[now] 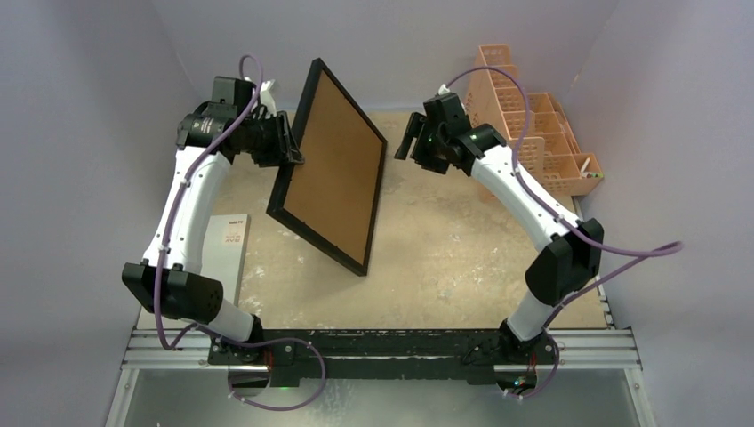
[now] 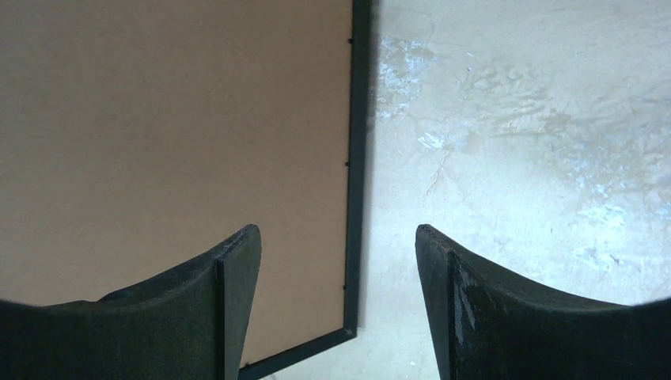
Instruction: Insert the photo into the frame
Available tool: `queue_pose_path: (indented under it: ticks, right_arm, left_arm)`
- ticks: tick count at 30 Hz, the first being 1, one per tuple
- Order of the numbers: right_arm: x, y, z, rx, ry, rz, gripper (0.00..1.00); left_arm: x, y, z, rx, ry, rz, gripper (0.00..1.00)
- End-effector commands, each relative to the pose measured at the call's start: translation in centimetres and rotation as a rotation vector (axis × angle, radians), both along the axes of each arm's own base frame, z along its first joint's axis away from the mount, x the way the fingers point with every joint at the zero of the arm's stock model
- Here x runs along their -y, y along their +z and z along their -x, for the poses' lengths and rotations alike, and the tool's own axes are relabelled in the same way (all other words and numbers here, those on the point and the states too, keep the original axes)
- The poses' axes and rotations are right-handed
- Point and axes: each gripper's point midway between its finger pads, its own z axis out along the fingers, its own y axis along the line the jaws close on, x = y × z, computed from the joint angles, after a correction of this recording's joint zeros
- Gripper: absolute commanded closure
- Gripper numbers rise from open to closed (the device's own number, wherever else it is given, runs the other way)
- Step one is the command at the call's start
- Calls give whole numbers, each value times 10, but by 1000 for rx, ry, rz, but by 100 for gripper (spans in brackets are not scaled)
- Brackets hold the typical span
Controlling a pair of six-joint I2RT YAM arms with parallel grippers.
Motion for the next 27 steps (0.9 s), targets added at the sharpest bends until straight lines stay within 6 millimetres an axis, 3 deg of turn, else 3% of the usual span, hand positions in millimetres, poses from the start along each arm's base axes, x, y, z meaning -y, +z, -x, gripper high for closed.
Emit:
queue_pose_path:
  ticks: [1, 5, 9, 12, 15, 20, 27]
  right_arm:
    - [-19, 11, -9, 6, 110, -24, 28]
    - [-30, 3, -10, -25, 161, -41, 29]
    - [-34, 7, -14, -5, 178, -47, 29]
    - [-40, 8, -15, 0, 202, -65, 27]
    - [-49, 15, -18, 0, 219, -106, 26]
    - [-70, 43, -29, 34, 228, -224, 23]
    - [-107, 111, -31, 140, 320, -481, 13]
  left_arm:
    - [-31, 69, -5, 232, 98, -94, 100]
    - [-32, 97, -2, 320, 94, -94, 100]
    - [-29, 103, 1, 347, 66, -109, 100]
    - [4, 106, 5, 365, -48, -133, 100]
    - [23, 96, 3, 339, -87, -166, 100]
    - [27, 63, 4, 255, -69, -172, 100]
    - [37, 53, 9, 224, -85, -133, 100]
